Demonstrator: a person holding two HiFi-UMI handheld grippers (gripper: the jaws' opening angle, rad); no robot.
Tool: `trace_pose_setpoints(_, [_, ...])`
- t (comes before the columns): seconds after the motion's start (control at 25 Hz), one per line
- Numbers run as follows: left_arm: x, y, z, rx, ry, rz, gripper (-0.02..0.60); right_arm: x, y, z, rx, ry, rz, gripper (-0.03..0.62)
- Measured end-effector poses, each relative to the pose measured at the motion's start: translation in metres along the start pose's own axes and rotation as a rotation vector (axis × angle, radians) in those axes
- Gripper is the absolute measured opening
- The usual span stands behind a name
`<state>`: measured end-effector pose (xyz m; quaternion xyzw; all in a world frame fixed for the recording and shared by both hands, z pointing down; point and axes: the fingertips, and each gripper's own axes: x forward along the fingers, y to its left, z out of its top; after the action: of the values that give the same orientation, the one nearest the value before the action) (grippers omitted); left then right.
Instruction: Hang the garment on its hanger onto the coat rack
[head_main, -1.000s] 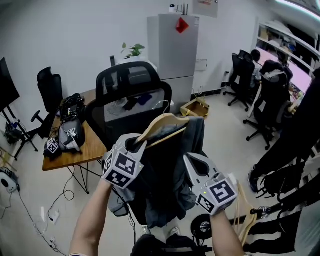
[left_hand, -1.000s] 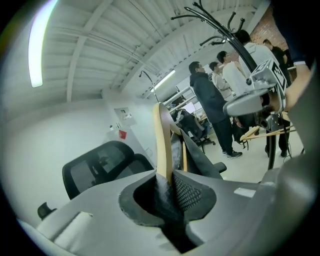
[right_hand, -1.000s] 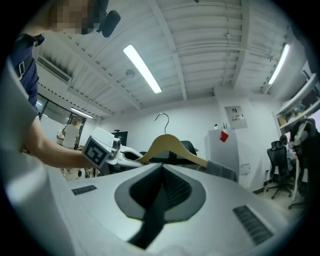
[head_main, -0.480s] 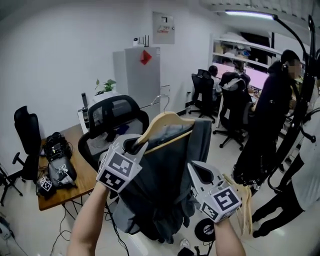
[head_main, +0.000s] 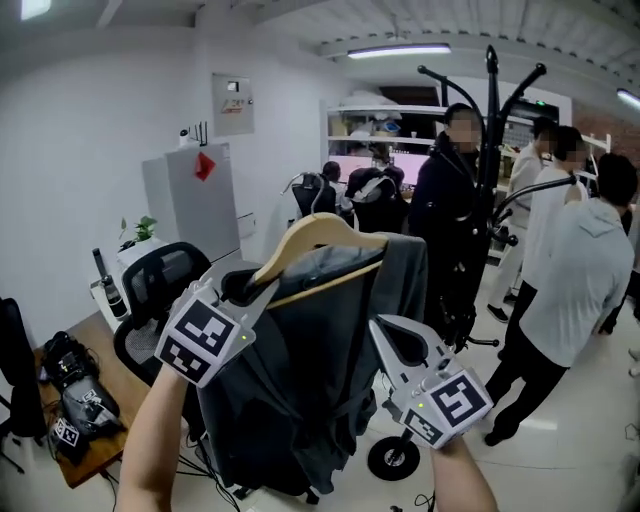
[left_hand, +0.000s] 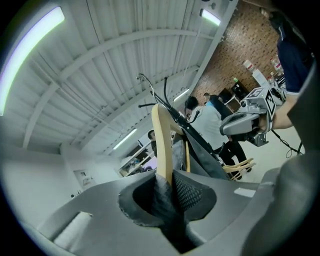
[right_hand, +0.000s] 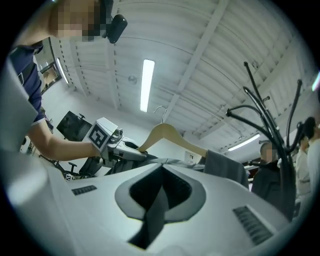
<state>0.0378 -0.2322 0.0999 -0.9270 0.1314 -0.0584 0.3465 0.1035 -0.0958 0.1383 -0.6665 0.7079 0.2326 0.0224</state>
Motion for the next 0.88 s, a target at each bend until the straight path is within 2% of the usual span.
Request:
trace_pose_setpoints(0.2, [0.021, -0.029, 0.070, 0.072, -0.114, -0.104, 0.066, -0.051, -0.027, 0.044, -0.089, -0.013, -0.093, 0.002])
trace_pose_setpoints(0.4, [0.048, -0.071, 0.119, 0.086, -0.208, -0.217, 0.067, -0.101, -0.050, 0.074, -0.158, -0.007, -0.189, 0.002])
trace_pose_setpoints(0.56, [0.079, -0.117, 0.164, 0.074, -0.295, -0.316, 0.067, -0.146, -0.072, 0.088, -0.205, 0.022, -0.281, 0.002])
trace_pose_setpoints(0.88, [0.142, -0.198, 0.201, -0.017, -0.325, -0.482, 0.067, -0.213, -0.105, 0.091, -0.226, 0.075, -0.391, 0.002])
